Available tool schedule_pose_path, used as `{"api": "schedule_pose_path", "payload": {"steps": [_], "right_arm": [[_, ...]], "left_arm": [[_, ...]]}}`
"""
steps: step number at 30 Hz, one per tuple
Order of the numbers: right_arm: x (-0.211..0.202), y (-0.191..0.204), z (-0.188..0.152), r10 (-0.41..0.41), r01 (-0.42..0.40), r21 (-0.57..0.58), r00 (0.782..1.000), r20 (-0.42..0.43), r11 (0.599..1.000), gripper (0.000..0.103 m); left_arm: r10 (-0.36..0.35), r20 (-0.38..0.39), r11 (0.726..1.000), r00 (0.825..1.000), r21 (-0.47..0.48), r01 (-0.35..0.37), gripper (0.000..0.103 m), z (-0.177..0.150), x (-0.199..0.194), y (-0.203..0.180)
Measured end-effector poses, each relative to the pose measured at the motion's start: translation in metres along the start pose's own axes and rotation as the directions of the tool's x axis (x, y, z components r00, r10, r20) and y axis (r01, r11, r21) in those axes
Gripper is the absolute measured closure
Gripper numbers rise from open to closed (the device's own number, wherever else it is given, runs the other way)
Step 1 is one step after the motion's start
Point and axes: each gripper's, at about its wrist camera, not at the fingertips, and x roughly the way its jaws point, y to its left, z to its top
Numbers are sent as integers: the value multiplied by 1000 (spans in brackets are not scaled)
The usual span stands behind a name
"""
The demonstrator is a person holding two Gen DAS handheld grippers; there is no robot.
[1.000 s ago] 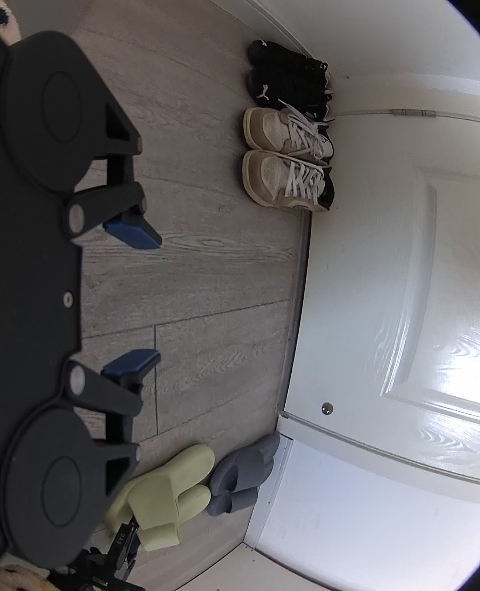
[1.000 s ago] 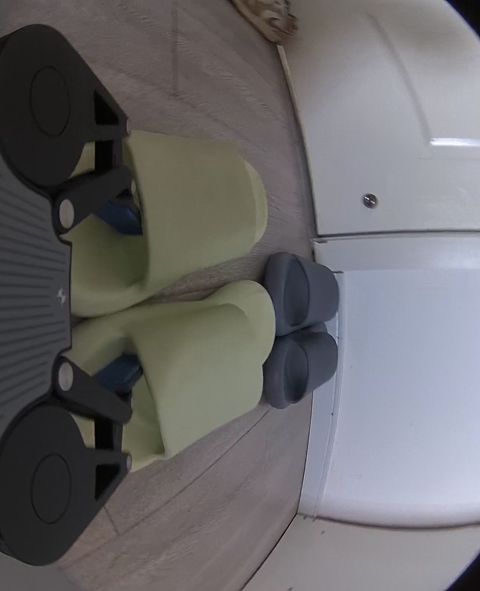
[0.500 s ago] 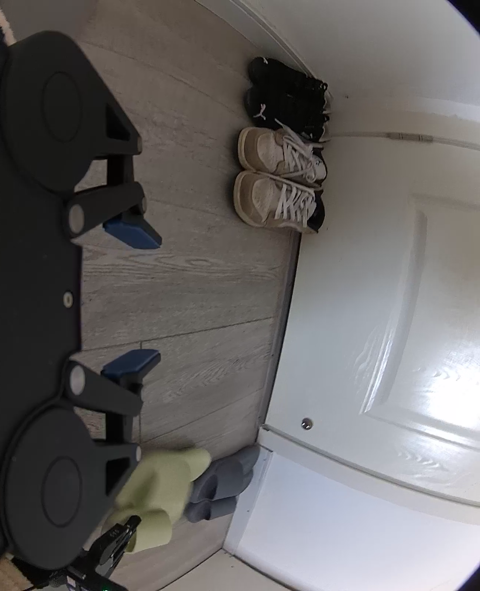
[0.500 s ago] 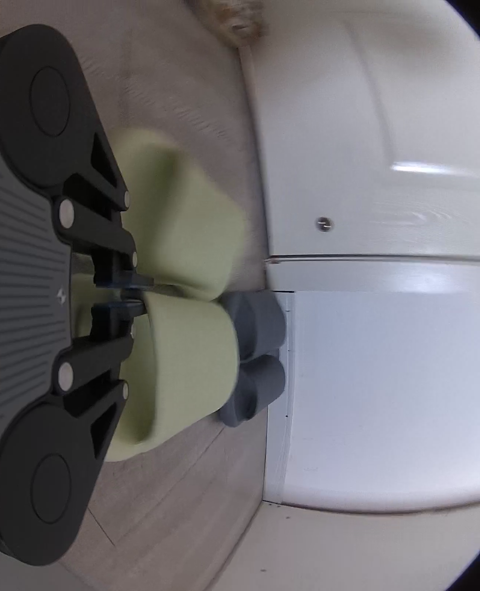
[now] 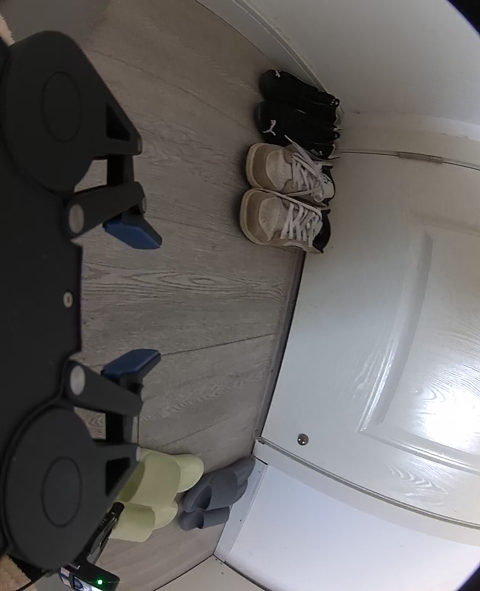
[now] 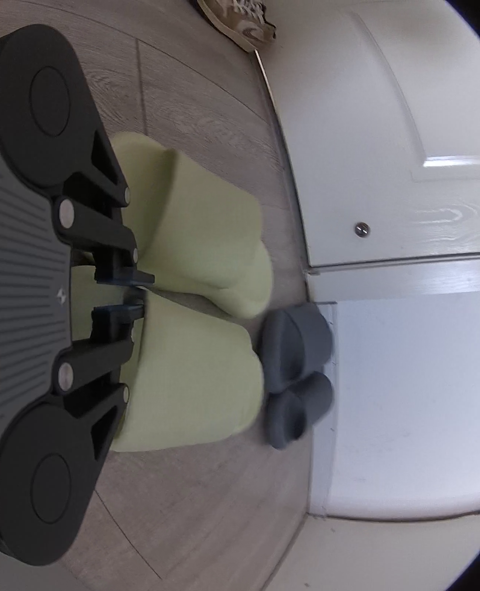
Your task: Organize scattered shoes
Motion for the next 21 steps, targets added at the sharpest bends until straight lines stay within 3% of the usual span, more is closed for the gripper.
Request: {"api": "schedule_pose_path", "payload": {"steps": [9, 14, 16, 18, 21], "right_arm": [[0, 17, -2, 5, -4, -49, 1000, 20, 999, 65], [4, 23, 2, -5, 5, 3, 1000, 10, 1000, 54], [5, 28, 3, 1, -1, 32, 1000, -4, 999, 34], [7, 34, 3, 2, -1, 20, 1000, -17, 1000, 22], [14, 46, 3, -41, 41, -21, 999, -24, 999, 22]], "left_arm": [[-15, -20, 1000, 1000, 4, 15, 42, -4, 8, 0], [-16, -24, 1000, 1000, 1, 16, 42, -4, 9, 2], [-14, -24, 1000, 1000, -3, 14, 42, -6, 9, 2], [-13, -27, 1000, 1000, -12, 12, 42, -6, 11, 4], [-11, -32, 1000, 999, -13, 10, 42, -7, 12, 6]]}}
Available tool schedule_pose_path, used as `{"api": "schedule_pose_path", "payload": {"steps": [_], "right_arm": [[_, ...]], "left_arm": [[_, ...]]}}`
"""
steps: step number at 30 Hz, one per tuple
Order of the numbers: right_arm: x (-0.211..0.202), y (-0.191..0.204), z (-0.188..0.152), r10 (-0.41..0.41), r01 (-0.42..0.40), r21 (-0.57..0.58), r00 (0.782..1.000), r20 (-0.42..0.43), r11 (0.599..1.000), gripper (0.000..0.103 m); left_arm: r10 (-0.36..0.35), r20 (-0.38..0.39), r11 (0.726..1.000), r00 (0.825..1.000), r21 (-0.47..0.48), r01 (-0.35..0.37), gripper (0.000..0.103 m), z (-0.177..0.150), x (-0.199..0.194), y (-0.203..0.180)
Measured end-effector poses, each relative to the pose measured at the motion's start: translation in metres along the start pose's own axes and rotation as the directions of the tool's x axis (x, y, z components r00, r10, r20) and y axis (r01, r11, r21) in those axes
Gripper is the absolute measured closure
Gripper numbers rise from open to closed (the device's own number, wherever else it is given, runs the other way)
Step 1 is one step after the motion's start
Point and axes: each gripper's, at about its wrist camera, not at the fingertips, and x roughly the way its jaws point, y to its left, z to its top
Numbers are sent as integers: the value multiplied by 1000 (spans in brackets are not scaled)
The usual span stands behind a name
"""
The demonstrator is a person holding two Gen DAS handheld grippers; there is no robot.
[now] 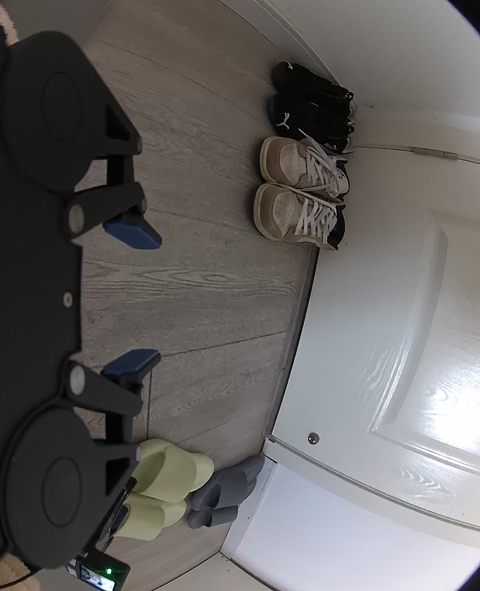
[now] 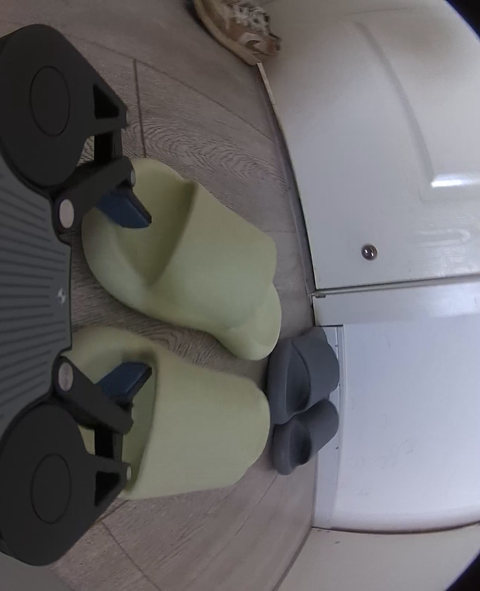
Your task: Organize scattered shoes
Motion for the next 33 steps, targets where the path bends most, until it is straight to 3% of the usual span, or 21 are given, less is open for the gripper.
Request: {"api": "schedule_pose_path", "payload": {"steps": [9, 16, 26, 30, 33], "right_arm": [[26, 3, 10, -155, 154, 57, 988, 14, 986, 19], [36, -2, 14, -192, 189, 74, 981, 38, 979, 23], [44, -13, 13, -201, 194, 72, 973, 110, 978, 49], [41, -7, 13, -199, 195, 42, 968, 151, 980, 72], [40, -6, 13, -202, 198, 42, 966, 160, 979, 75]], "left_arm": [[7, -15, 1000, 1000, -9, -7, 42, -1, 5, 7], [14, -30, 1000, 999, -13, -14, 42, -2, 11, 9], [24, -54, 1000, 998, -12, -25, 42, -3, 22, 3], [24, -55, 1000, 998, -8, -25, 42, -3, 23, 2], [27, -55, 1000, 998, -11, -27, 42, -2, 23, 2]]}}
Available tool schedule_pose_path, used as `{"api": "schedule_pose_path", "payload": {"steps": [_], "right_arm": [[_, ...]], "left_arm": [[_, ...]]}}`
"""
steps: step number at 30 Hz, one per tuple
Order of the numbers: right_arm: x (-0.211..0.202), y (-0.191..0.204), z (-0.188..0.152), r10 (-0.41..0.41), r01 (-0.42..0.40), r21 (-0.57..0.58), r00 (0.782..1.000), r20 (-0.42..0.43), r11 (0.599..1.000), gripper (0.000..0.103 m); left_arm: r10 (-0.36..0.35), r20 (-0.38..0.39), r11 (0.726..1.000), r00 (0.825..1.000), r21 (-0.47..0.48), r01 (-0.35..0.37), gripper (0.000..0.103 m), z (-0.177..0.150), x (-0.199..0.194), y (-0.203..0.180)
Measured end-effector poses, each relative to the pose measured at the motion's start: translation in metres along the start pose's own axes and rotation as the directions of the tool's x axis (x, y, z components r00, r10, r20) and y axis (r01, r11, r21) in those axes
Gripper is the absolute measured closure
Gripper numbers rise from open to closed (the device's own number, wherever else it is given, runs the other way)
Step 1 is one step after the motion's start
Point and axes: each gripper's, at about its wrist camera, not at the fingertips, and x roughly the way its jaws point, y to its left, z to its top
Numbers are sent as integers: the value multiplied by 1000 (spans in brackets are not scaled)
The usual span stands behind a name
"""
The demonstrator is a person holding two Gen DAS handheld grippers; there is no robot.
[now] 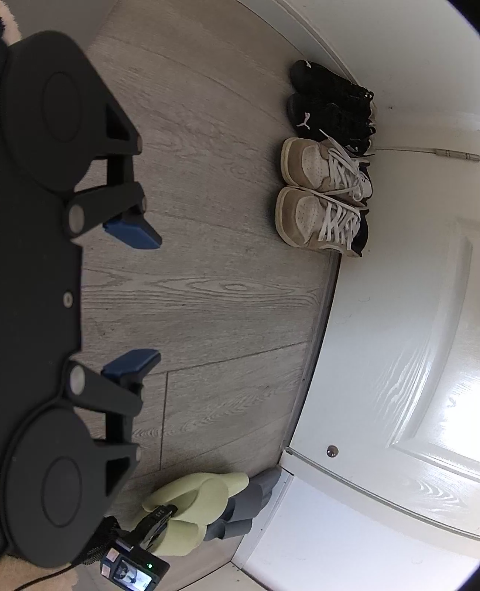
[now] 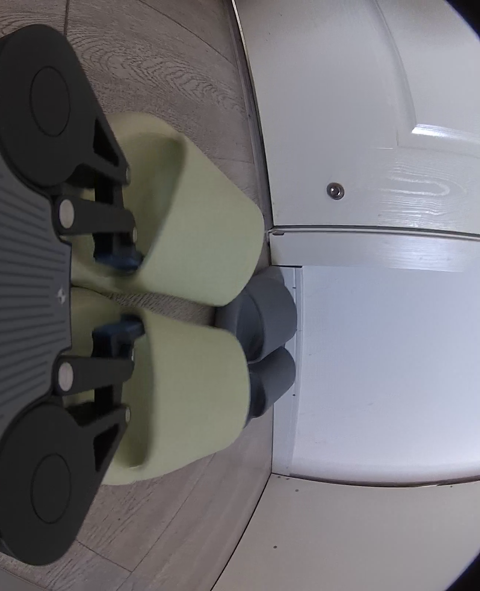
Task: Organize scattered shoes
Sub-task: 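Carry the pale green slides with the right gripper toward the lined-up sneakers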
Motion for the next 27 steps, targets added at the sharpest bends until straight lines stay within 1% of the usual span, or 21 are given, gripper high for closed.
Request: {"api": "schedule_pose_path", "payload": {"steps": [10, 14, 16, 17, 21, 22, 25, 27], "right_arm": [[-18, 6, -2, -45, 48, -63, 998, 38, 997, 81], [-35, 10, -3, -32, 42, -140, 997, 73, 989, 82], [-51, 17, -1, 0, 20, -199, 995, 103, 980, 82], [-54, 19, 1, 8, 15, -208, 994, 109, 978, 82], [-87, 35, 13, 81, -45, -234, 986, 143, 971, 82], [-98, 42, 18, 108, -71, -237, 983, 151, 969, 82], [-125, 64, 32, 198, -160, -228, 967, 157, 960, 82], [-144, 84, 41, 265, -227, -219, 951, 162, 949, 82]], "left_arm": [[0, 33, 1000, 999, -21, 1, 42, 4, -10, 7], [-1, 48, 999, 999, -32, 2, 42, 7, -15, 10], [-1, 56, 999, 998, -37, 3, 42, 8, -18, 12], [-1, 59, 999, 998, -39, 3, 42, 8, -19, 13], [3, 86, 998, 996, -56, 2, 42, 12, -30, 11], [6, 100, 998, 995, -63, 0, 42, 13, -36, 9], [11, 143, 996, 990, -84, 1, 42, 19, -55, 19], [18, 173, 994, 985, -109, 1, 42, 23, -70, 30]]}}
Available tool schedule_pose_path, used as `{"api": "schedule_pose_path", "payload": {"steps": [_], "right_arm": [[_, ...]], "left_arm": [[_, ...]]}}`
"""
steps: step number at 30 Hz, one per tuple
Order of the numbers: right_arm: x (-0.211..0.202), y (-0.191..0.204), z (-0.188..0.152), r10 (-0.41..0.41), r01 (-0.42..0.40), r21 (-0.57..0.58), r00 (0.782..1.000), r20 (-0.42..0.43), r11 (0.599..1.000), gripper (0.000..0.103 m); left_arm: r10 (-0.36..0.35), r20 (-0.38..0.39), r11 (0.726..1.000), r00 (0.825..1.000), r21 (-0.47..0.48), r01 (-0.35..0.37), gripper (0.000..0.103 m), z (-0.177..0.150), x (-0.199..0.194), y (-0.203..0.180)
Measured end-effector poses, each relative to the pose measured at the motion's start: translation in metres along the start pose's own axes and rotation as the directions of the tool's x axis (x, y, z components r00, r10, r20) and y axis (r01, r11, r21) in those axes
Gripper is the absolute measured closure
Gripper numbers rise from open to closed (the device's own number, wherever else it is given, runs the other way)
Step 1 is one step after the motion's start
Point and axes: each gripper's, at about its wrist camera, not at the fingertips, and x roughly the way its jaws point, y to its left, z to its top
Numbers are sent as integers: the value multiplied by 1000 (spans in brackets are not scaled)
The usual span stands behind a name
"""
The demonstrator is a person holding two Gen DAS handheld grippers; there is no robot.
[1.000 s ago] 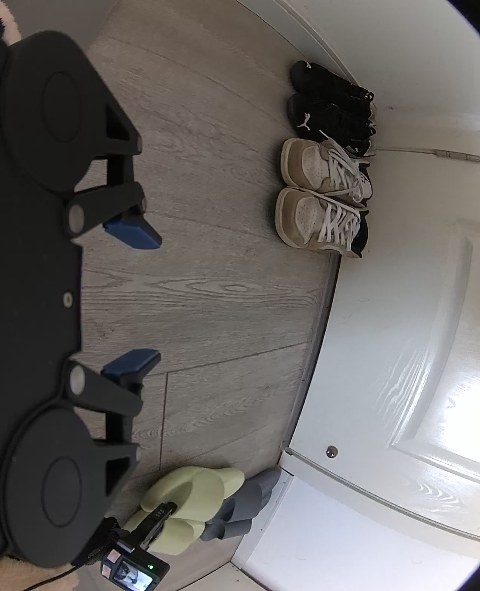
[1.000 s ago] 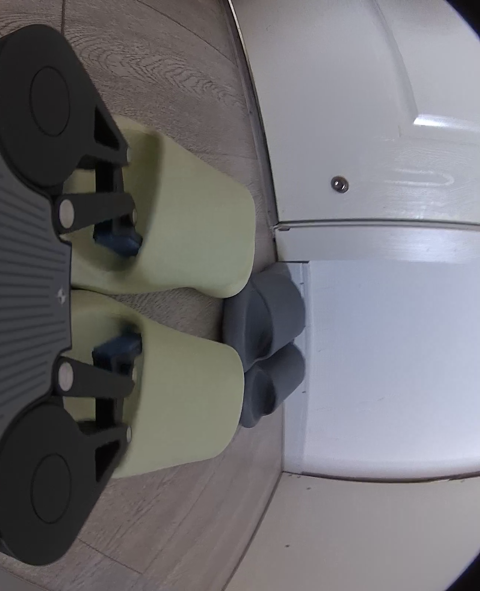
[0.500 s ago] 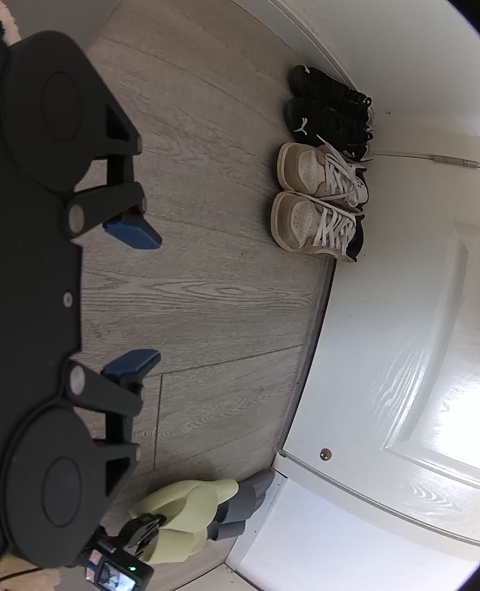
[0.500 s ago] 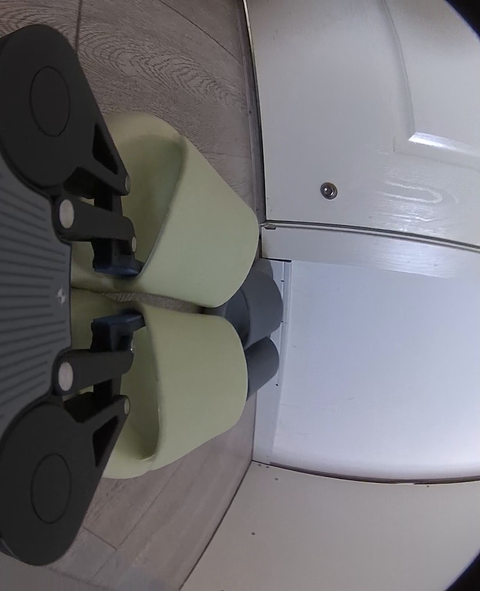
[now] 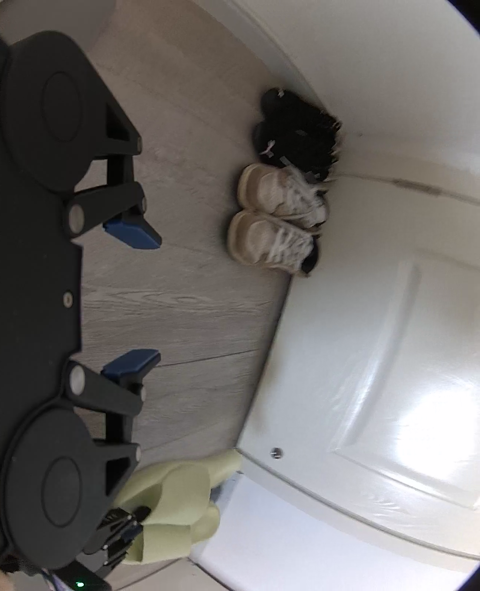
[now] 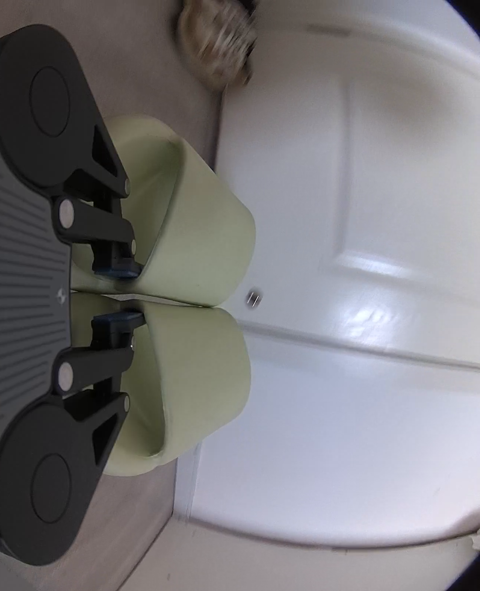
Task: Organize scattered shoes
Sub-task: 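Carry the pale green slides with the right gripper toward the lined-up sneakers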
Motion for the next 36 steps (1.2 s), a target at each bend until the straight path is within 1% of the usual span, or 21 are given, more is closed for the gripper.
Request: {"api": "schedule_pose_path", "payload": {"steps": [4, 7, 8, 10, 12, 17, 20, 25, 29, 31, 33, 36], "right_arm": [[-16, 43, 26, 102, -103, 23, 994, 38, 994, 82], [-28, 78, 45, 163, -162, -28, 983, 79, 986, 82], [-32, 90, 54, 189, -187, -26, 978, 92, 982, 82], [-38, 112, 69, 232, -236, 24, 967, 106, 972, 82], [-41, 134, 79, 262, -269, 51, 958, 116, 962, 82], [-45, 186, 90, 331, -341, 79, 936, 119, 937, 82], [-41, 224, 85, 404, -410, 78, 911, 85, 909, 82], [-33, 265, 70, 478, -477, 87, 878, 11, 875, 82], [-24, 301, 56, 534, -527, 107, 843, -60, 843, 81], [-24, 311, 56, 545, -536, 104, 835, -82, 838, 81], [-19, 324, 57, 555, -550, 76, 824, -112, 832, 79], [-16, 337, 62, 564, -565, 39, 814, -138, 824, 79]], "left_arm": [[11, 61, 999, 998, -37, -9, 42, 10, -31, 24], [25, 93, 999, 995, -44, -21, 42, 12, -56, 43], [29, 104, 999, 994, -46, -25, 42, 12, -64, 49], [39, 125, 998, 991, -53, -32, 42, 14, -80, 62], [48, 138, 996, 989, -76, -38, 42, 12, -90, 78], [85, 160, 986, 983, -155, -60, 42, 13, -109, 119], [108, 156, 979, 982, -189, -77, 42, 13, -111, 137], [140, 148, 970, 979, -217, -106, 42, 17, -109, 159], [145, 156, 968, 977, -225, -108, 42, 22, -111, 173], [151, 165, 971, 975, -212, -115, 42, 25, -114, 177], [159, 178, 972, 971, -203, -122, 42, 29, -119, 181], [167, 190, 970, 968, -208, -127, 42, 36, -124, 188]]}}
